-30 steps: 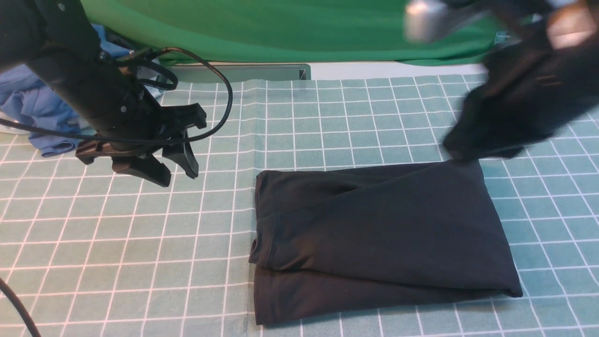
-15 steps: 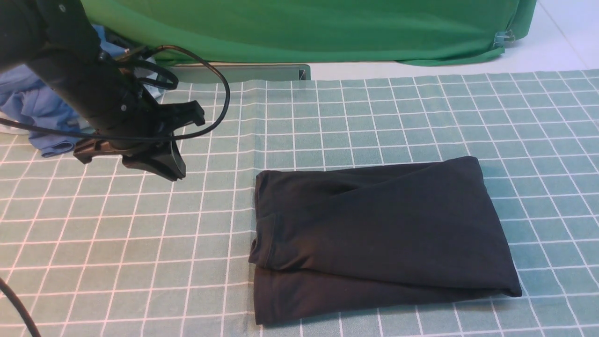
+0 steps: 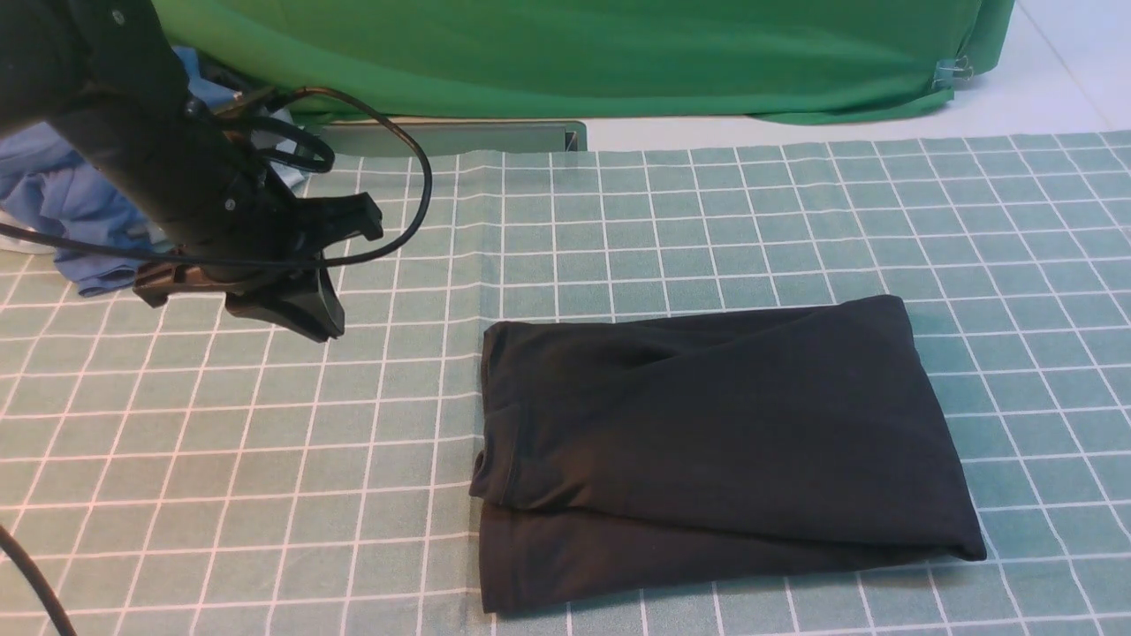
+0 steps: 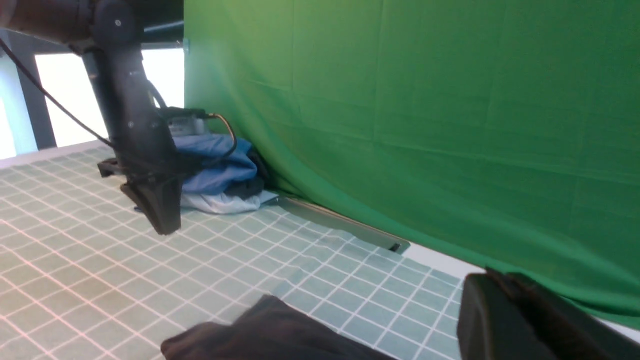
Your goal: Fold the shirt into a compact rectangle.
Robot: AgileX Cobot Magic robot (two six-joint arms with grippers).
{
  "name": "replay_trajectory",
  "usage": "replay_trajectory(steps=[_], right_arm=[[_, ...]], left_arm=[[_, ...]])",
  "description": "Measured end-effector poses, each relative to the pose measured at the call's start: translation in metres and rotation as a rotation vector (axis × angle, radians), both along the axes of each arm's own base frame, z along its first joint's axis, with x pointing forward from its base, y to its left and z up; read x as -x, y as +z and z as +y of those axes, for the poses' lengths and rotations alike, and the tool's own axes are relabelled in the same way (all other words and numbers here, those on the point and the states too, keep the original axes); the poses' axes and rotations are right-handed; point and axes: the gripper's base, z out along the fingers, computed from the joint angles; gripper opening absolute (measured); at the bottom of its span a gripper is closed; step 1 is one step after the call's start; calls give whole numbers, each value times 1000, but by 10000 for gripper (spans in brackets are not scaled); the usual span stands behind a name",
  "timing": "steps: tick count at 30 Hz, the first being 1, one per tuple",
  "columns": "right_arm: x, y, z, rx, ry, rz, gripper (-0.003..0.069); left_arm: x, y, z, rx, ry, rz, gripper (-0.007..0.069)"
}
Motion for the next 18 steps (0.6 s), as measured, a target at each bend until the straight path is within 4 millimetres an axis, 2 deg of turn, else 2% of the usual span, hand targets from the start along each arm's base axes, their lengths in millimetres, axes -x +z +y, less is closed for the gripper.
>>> replay_trajectory(steps=[8, 18], right_arm=[[-5, 5, 4, -66, 9, -51, 32], [-5, 5, 4, -70, 9, -48, 43]], left_arm=[[0, 0, 0, 1, -1, 1, 13], [0, 0, 0, 1, -1, 0, 13]])
